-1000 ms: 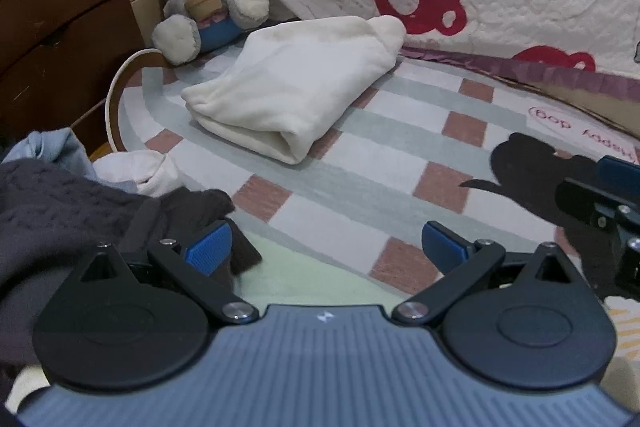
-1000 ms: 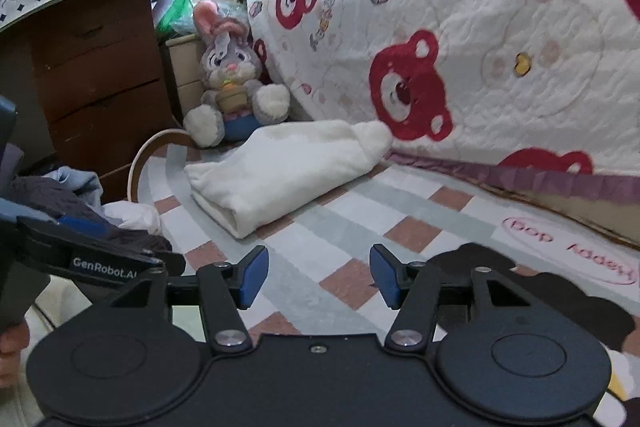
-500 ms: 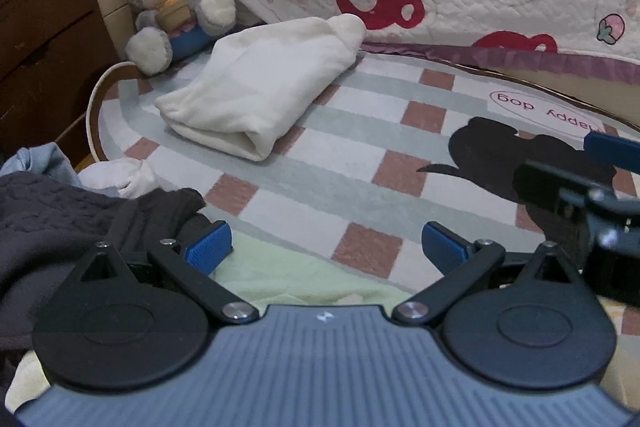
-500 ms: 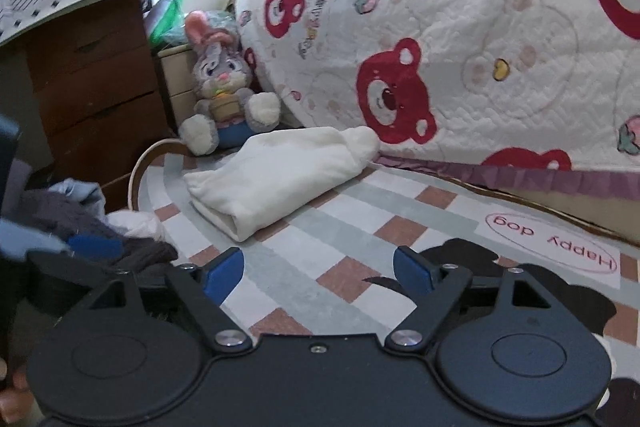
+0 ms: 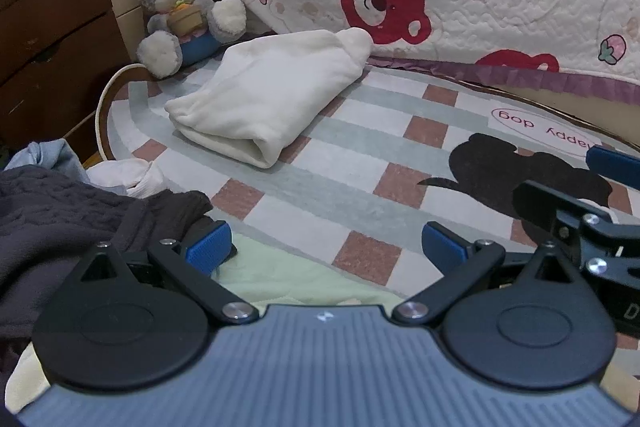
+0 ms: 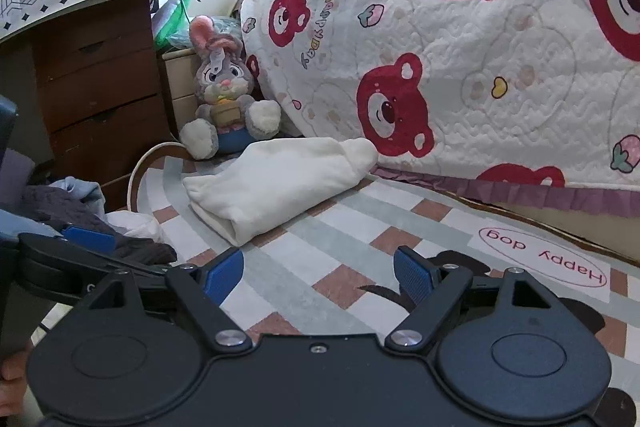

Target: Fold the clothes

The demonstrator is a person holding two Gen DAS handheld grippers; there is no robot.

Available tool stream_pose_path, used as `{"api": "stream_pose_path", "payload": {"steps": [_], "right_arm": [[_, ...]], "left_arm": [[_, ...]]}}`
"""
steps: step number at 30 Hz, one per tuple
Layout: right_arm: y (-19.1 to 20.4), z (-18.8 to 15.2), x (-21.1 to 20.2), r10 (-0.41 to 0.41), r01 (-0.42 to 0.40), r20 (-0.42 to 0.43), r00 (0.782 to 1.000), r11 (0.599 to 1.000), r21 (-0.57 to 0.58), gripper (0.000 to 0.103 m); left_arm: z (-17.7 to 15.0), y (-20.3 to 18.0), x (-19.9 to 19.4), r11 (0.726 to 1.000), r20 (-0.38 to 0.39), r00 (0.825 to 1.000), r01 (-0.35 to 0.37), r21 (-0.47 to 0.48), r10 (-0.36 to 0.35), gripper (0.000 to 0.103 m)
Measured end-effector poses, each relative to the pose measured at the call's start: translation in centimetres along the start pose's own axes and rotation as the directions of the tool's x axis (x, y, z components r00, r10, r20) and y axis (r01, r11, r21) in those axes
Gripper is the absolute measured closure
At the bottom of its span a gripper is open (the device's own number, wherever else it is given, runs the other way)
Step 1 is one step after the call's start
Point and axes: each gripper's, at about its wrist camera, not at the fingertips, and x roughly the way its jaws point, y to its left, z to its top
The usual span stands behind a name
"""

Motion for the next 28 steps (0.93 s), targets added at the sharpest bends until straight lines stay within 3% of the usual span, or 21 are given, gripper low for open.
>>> {"api": "stream_pose_path", "payload": {"steps": [28], "right_arm": [[0.69, -0.75, 0.18, -0.01, 0.008, -0.042, 0.999, 0.999, -0.036, 0.017]], "left_arm": [[-0.05, -0.19, 0.3, 1.0, -0.013, 1.0, -0.015, 0.017, 0.015, 0.0]]}}
